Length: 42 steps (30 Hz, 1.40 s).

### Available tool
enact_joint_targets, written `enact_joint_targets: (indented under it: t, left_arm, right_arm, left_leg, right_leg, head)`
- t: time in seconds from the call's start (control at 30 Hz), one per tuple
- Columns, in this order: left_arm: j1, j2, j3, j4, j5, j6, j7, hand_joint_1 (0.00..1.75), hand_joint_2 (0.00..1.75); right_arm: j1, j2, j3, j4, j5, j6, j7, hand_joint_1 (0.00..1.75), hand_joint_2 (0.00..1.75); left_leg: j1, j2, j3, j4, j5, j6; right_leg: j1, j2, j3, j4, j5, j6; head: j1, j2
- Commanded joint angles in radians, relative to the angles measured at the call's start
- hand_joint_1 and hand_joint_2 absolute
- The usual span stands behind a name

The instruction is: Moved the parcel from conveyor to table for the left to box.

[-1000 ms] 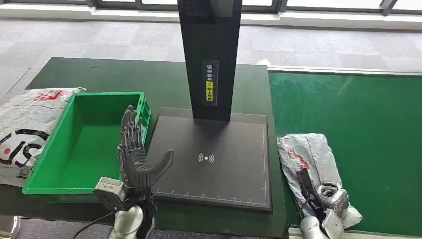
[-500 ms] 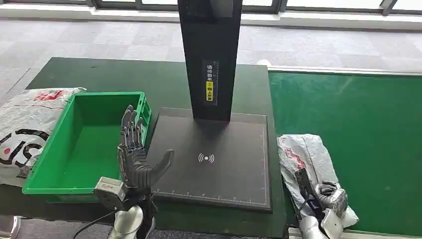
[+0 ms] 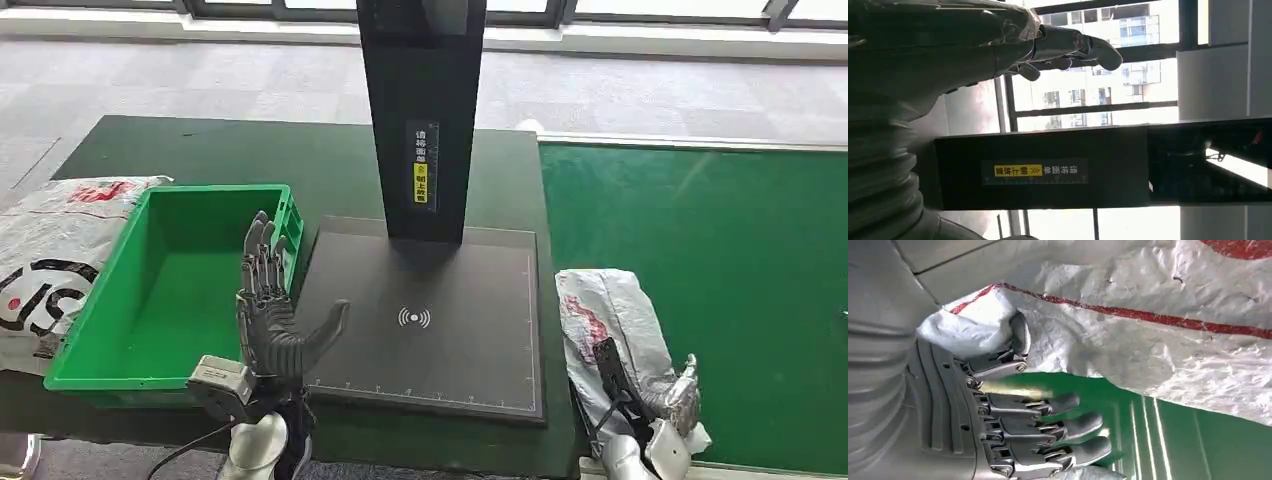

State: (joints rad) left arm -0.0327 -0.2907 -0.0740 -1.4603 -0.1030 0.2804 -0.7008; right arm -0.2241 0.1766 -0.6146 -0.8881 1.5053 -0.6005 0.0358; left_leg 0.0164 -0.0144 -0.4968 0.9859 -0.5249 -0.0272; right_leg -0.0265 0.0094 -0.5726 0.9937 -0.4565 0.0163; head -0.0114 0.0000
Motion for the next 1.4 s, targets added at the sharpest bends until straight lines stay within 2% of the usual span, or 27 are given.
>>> enact_joint_targets:
  t: [0.03, 0.37, 0.43, 0.6, 0.77, 0.9, 1.2, 1.23, 1.27, 1.3, 1.4]
  left_arm:
    - [0.054, -0.058, 0.064, 0.010, 0.003, -0.005, 0.003, 0.00, 1.75]
    - [0.055, -0.058, 0.064, 0.011, -0.003, -0.010, 0.003, 0.00, 1.75]
    - [0.054, -0.058, 0.065, 0.012, 0.001, -0.012, 0.003, 0.00, 1.75]
    - [0.042, -0.058, 0.067, 0.029, 0.001, -0.017, 0.003, 0.00, 1.75]
    - [0.037, -0.058, 0.063, 0.033, 0.000, -0.012, 0.003, 0.00, 1.75]
    - [0.034, -0.058, 0.059, 0.028, 0.000, -0.010, 0.004, 0.00, 1.75]
    - [0.015, -0.057, 0.068, 0.052, -0.005, -0.016, 0.011, 0.00, 1.75]
    - [0.015, -0.057, 0.068, 0.052, -0.005, -0.016, 0.011, 0.00, 1.75]
    - [0.015, -0.057, 0.068, 0.052, -0.005, -0.016, 0.011, 0.00, 1.75]
    - [0.015, -0.057, 0.068, 0.052, -0.005, -0.016, 0.011, 0.00, 1.75]
    - [0.015, -0.058, 0.068, 0.052, -0.005, -0.016, 0.011, 0.00, 1.75]
  right_arm:
    - [-0.002, 0.014, 0.037, -0.012, -0.006, -0.002, -0.005, 0.00, 1.75]
    - [0.002, 0.019, 0.048, -0.025, -0.013, -0.009, -0.028, 0.00, 1.75]
    - [0.003, 0.023, 0.054, -0.029, -0.020, 0.020, -0.032, 0.00, 1.75]
    - [0.006, 0.017, 0.065, 0.001, -0.021, 0.145, -0.008, 0.00, 1.75]
    - [0.013, 0.012, 0.066, 0.017, -0.017, 0.189, 0.039, 0.00, 1.75]
    - [0.006, -0.001, 0.062, 0.069, -0.011, 0.237, 0.069, 0.00, 1.75]
    - [-0.002, -0.006, 0.069, 0.096, 0.001, 0.257, 0.090, 0.00, 1.75]
    - [-0.002, -0.006, 0.069, 0.096, 0.001, 0.257, 0.090, 0.31, 1.75]
    - [-0.002, -0.006, 0.069, 0.096, 0.001, 0.257, 0.090, 1.61, 1.75]
    - [-0.002, -0.006, 0.069, 0.096, 0.001, 0.257, 0.090, 1.75, 1.75]
    - [0.000, -0.007, 0.069, 0.097, 0.001, 0.257, 0.090, 1.75, 1.75]
  left_leg:
    - [0.000, 0.003, 0.002, -0.001, 0.000, 0.001]
    - [0.000, 0.003, 0.002, -0.002, -0.001, 0.001]
    - [0.000, 0.006, 0.005, -0.004, 0.000, 0.002]
    - [0.000, 0.003, 0.001, -0.002, 0.000, 0.001]
    - [0.000, 0.002, 0.001, -0.001, 0.000, 0.001]
    - [0.000, 0.002, 0.006, -0.002, 0.000, 0.002]
    - [0.000, 0.001, 0.006, -0.003, 0.000, 0.004]
    - [0.000, 0.001, 0.006, -0.002, -0.001, 0.003]
    - [0.000, 0.001, 0.006, -0.003, 0.000, 0.004]
    - [0.000, 0.001, 0.007, -0.001, -0.001, 0.003]
    - [0.000, 0.001, 0.009, -0.001, -0.001, 0.003]
  right_leg:
    - [0.000, 0.002, 0.001, -0.001, 0.000, -0.001]
    - [0.000, 0.002, 0.001, -0.001, 0.000, -0.001]
    - [0.001, 0.003, 0.003, -0.004, 0.001, -0.002]
    - [0.000, 0.002, 0.001, -0.002, 0.000, -0.001]
    - [0.000, 0.001, 0.001, -0.002, 0.000, -0.001]
    - [0.001, 0.001, 0.003, -0.003, 0.000, -0.001]
    - [0.001, 0.000, 0.010, -0.006, 0.001, 0.000]
    - [0.001, 0.000, 0.010, -0.005, 0.000, 0.001]
    - [0.001, 0.000, 0.010, -0.006, 0.001, 0.000]
    - [0.000, -0.001, 0.011, -0.005, 0.000, 0.001]
    - [0.001, 0.000, 0.013, -0.006, 0.000, 0.001]
  head:
    - [0.000, 0.000]
    - [0.000, 0.000]
    - [0.000, 0.000]
    - [0.000, 0.000]
    - [0.000, 0.000]
    - [0.000, 0.000]
    - [0.000, 0.000]
    - [0.000, 0.000]
    - [0.000, 0.000]
    - [0.000, 0.000]
    - [0.000, 0.000]
